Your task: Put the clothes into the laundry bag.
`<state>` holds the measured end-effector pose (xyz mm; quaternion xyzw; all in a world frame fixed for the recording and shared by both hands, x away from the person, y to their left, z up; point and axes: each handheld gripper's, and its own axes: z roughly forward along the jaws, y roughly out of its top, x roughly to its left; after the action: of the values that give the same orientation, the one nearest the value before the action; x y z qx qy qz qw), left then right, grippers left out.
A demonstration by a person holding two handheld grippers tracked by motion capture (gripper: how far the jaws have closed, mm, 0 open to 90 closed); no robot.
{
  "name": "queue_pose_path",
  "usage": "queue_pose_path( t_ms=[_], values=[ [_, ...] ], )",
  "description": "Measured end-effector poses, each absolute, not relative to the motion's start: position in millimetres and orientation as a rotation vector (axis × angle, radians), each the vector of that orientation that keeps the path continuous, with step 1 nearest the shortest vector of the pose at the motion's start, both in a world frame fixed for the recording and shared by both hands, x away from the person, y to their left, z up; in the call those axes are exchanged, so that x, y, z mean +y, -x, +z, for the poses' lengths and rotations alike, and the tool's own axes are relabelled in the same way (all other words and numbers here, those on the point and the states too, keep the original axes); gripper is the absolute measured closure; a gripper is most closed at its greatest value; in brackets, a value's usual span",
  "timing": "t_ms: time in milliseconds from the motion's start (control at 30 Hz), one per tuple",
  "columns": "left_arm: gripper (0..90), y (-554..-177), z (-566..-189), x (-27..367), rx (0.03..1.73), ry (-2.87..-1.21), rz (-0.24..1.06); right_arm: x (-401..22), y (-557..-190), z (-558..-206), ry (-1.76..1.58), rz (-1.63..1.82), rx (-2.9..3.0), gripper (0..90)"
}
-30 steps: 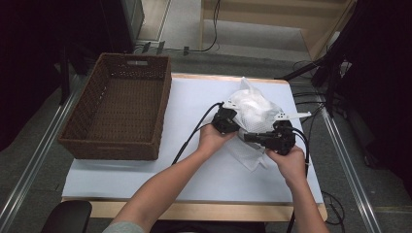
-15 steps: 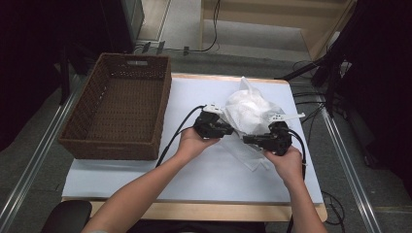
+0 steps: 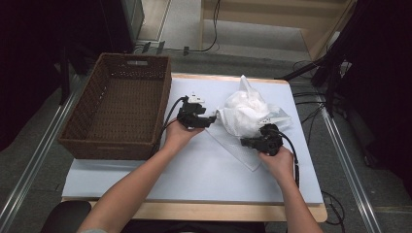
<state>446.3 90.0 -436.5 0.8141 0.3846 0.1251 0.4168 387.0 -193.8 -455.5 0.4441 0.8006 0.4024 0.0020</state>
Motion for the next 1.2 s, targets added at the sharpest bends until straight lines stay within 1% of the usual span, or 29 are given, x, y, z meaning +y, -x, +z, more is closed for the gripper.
queue_pose_path(
  t_ms=[67,167,233,267,300,333,400,433,500,600,667,733,800,833,900,1067,1200],
  values=[
    [43.0,-452,-443,88,1.000,-2.047,0.311,-196,-388,-458,-1.402,1.254,2.482,89.9],
    [43.7,-463,-456,86,1.074,-2.056,0.232,-197,-388,-459,-1.410,1.251,2.473,89.9],
    [45.8,-467,-463,84,1.124,-2.069,0.213,-197,-389,-459,-1.409,1.250,2.471,89.8],
    [48.8,-470,-467,84,1.138,-2.072,0.187,-197,-389,-459,-1.407,1.250,2.472,89.9],
    [55.3,-471,-468,84,1.135,-2.067,0.183,-197,-389,-459,-1.412,1.251,2.468,89.8],
    [64.1,-471,-469,84,1.131,-2.062,0.189,-197,-390,-460,-1.416,1.250,2.465,89.9],
    [84.3,-470,-469,84,1.114,-2.078,0.171,-197,-391,-460,-1.422,1.247,2.459,89.8],
    [88.9,-469,-469,83,1.100,-2.082,0.151,-196,-392,-461,-1.420,1.241,2.454,89.9],
    [89.7,-461,-467,80,1.066,-2.106,0.086,-196,-394,-463,-1.430,1.242,2.446,89.9],
    [89.9,-435,-461,78,0.968,-2.174,0.080,-196,-396,-465,-1.450,1.231,2.426,90.0],
    [90.0,-417,-457,84,0.948,-2.175,0.047,-196,-398,-467,-1.462,1.202,2.409,90.0],
    [90.0,-400,-452,96,0.933,-2.167,0.043,-198,-400,-468,-1.494,1.173,2.389,90.0],
    [90.0,-385,-450,108,0.957,-2.134,0.002,-200,-400,-467,-1.520,1.150,2.362,90.0],
    [90.0,-378,-451,111,0.952,-2.150,-0.014,-201,-400,-467,-1.530,1.145,2.351,90.0],
    [90.0,-362,-455,117,0.932,-2.180,-0.008,-204,-401,-467,-1.544,1.143,2.343,90.0],
    [90.0,-344,-465,122,0.956,-2.215,-0.059,-201,-403,-472,-1.525,1.064,2.325,90.0],
    [88.3,-342,-468,125,0.976,-2.169,-0.064,-191,-399,-468,-1.524,1.031,2.334,90.0]
  ],
)
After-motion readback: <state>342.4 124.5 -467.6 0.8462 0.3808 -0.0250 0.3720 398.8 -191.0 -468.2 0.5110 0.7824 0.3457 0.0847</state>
